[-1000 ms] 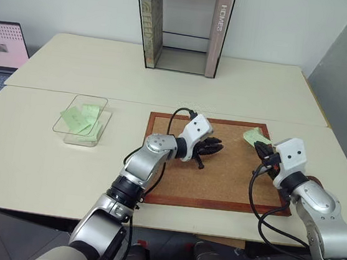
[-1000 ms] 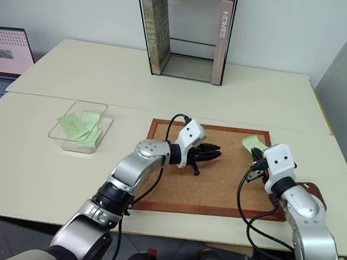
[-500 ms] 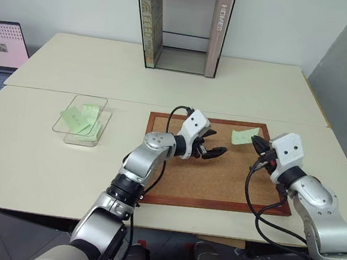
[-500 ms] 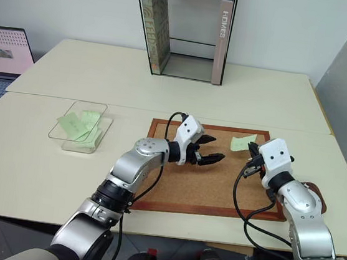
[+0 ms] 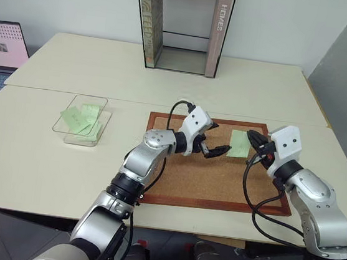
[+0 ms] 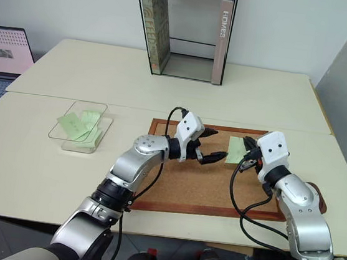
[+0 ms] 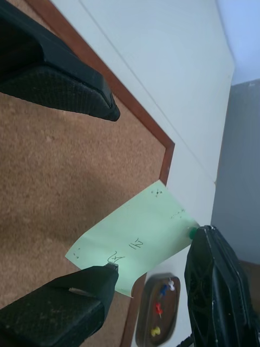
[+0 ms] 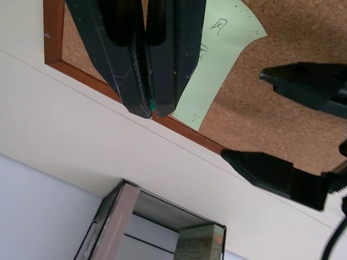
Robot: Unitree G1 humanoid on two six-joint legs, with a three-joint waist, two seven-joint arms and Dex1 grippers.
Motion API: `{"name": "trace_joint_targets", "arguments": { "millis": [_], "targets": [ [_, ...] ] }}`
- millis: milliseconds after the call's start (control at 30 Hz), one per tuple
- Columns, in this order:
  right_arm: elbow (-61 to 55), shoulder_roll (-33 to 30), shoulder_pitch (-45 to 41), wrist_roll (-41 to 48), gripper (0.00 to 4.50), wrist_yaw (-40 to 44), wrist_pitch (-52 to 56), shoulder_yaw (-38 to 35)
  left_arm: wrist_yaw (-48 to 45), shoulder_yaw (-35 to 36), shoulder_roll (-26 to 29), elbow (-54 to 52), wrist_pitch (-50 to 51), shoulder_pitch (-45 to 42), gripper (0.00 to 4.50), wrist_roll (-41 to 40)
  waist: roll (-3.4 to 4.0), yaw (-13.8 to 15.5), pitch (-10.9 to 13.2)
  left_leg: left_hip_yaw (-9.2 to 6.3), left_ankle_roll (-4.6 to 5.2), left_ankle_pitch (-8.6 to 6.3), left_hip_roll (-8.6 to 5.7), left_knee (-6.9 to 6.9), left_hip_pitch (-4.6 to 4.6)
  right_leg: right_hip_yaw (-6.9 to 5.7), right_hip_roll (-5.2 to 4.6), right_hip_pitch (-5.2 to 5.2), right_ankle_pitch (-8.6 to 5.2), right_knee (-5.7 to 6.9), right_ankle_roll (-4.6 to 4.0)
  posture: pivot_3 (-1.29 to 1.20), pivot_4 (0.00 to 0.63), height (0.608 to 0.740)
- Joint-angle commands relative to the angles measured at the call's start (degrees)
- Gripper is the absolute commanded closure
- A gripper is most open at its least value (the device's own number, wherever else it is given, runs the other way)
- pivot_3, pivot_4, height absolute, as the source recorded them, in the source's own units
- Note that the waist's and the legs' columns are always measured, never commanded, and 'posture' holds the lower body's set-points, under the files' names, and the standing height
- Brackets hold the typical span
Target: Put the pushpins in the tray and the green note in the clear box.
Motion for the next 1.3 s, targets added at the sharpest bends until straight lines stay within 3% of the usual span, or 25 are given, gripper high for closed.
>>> {"name": "trace_joint_targets", "arguments": {
  "millis": [33,367,500,1167,1300],
  "targets": [
    [-4.1,0.1,-1.8,2.4,4.50,0.9,-0.2,-1.1,-0.6,1.4,-1.4,-2.4,3.9,-1.1,0.02,-3.7,0.00,0.0,0.0,0.00,0.00,0.00,0.00,0.00,-0.01,0.00,0.00,0.00,0.00,0.00,0.00,0.00,0.150,0.740],
    [-7.1,0.3,-2.9,5.9,4.50,1.2,2.4,-0.6,2.3,5.4,-6.5,1.2,11.7,-4.5,0.02,-9.7,0.00,0.0,0.0,-0.02,0.00,0.00,-0.01,0.02,-0.02,-0.01,0.00,0.00,0.01,0.00,0.02,0.00,0.150,0.740],
    [-7.5,0.3,-3.0,6.1,4.50,0.8,2.9,-0.7,1.0,5.0,-6.1,0.4,12.3,-4.0,0.60,-10.5,0.00,-0.1,0.0,-0.02,0.00,0.00,0.00,-0.02,0.00,-0.01,0.01,-0.01,0.00,0.00,0.00,0.00,0.150,0.740],
    [-9.8,1.9,-2.1,7.6,4.50,-1.2,4.3,-1.3,2.4,4.8,-6.0,-1.5,12.3,-1.5,4.44,-10.8,0.00,-0.1,0.0,-0.02,0.00,0.00,0.00,0.00,-0.02,0.00,0.01,-0.03,0.01,0.01,0.01,0.00,0.150,0.740],
    [-12.6,3.5,-0.7,8.9,4.50,-3.2,5.6,-2.3,3.9,5.0,-6.3,-4.0,14.8,0.2,4.48,-11.7,0.00,0.0,0.0,-0.03,0.00,0.00,0.01,-0.01,-0.03,-0.01,0.01,-0.04,0.01,0.02,0.01,0.00,0.150,0.740]
  ]
}}
